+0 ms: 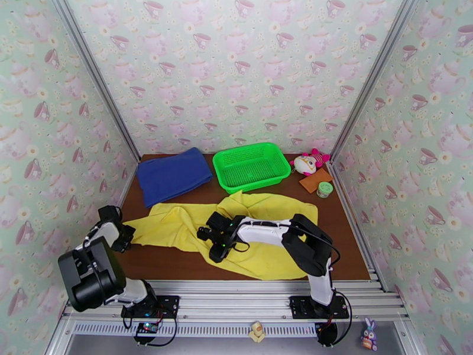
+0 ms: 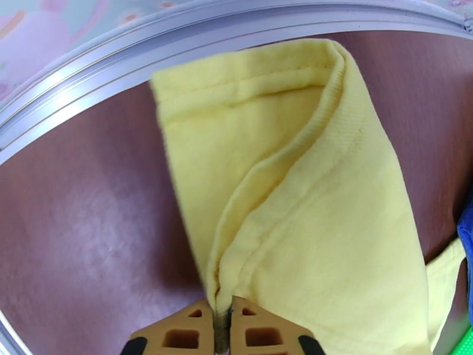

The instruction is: Fold and stack the trousers

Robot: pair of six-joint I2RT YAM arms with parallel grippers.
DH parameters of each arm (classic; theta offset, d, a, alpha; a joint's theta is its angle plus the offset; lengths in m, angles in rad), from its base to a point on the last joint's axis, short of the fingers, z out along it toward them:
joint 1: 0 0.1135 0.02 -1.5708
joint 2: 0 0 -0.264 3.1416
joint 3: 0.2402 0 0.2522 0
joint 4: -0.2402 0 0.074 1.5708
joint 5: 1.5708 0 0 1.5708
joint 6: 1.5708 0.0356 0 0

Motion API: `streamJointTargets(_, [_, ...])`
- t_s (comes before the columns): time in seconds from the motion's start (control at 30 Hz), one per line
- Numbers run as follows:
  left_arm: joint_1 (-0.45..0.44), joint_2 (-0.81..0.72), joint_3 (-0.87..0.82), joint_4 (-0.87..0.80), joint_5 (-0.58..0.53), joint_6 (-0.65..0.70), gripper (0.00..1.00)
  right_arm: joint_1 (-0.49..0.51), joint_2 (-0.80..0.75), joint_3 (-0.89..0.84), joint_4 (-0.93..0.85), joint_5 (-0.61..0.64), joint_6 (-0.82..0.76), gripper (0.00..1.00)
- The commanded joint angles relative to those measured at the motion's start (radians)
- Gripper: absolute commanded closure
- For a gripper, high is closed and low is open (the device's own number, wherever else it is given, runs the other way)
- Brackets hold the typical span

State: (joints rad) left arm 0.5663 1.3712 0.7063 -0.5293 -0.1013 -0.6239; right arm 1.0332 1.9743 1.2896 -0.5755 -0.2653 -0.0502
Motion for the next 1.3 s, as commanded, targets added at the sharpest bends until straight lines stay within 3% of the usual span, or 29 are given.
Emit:
streamJointTargets(0.0, [0.003,-0.108,0.025,-0.072,-0.034,-0.023,0.96,0.001,0.051,-0.010,-0.025,0.010,-0.018,0.60])
streamJointTargets(0.13, [-0.028,-0.116,0.159,-0.127,-0.078,-0.051,0.96,-0.003,0.018,-0.030,-0.001,-0.012,-0.013,0.60])
streamJointTargets(0.33, [-0.114,0.049,0.371,-0.026,-0.237,-0.124,0.88,-0.016,-0.026,-0.054,0.016,-0.066,-0.020,0.60])
streamJointTargets(0.43, [-0.151,0.223,0.544,-0.035,-0.228,-0.135,0.75,-0.016,-0.032,-0.055,0.009,-0.079,-0.027,0.60])
streamJointTargets(0.5, [-0.185,0.335,0.675,-0.088,-0.215,-0.086,0.55,-0.017,-0.041,-0.065,0.015,-0.075,-0.027,0.60])
streamJointTargets(0.57, [-0.220,0.370,0.730,-0.126,-0.223,-0.018,0.47,-0.022,-0.049,-0.069,0.016,-0.074,-0.027,0.60])
streamJointTargets(0.63, [-0.260,0.312,0.669,-0.119,-0.275,0.005,0.39,-0.028,-0.061,-0.074,0.017,-0.067,-0.026,0.60])
streamJointTargets(0.8, [-0.349,0.010,0.285,-0.102,-0.290,-0.076,0.39,-0.053,-0.156,-0.122,0.070,-0.039,0.015,0.59])
streamJointTargets(0.87, [-0.308,-0.100,0.068,-0.012,-0.217,-0.138,0.39,-0.087,-0.203,-0.150,0.103,-0.051,0.052,0.58])
streamJointTargets(0.93, [-0.235,-0.134,-0.042,0.074,-0.095,-0.130,0.39,-0.129,-0.234,-0.174,0.135,-0.067,0.096,0.56])
streamJointTargets(1.1, [-0.208,-0.005,0.039,-0.021,-0.101,-0.009,0.28,-0.200,-0.264,-0.208,0.178,-0.077,0.166,0.55])
streamJointTargets(1.27, [-0.180,0.147,0.091,-0.061,-0.093,-0.016,0.29,-0.213,-0.265,-0.207,0.166,-0.063,0.166,0.55])
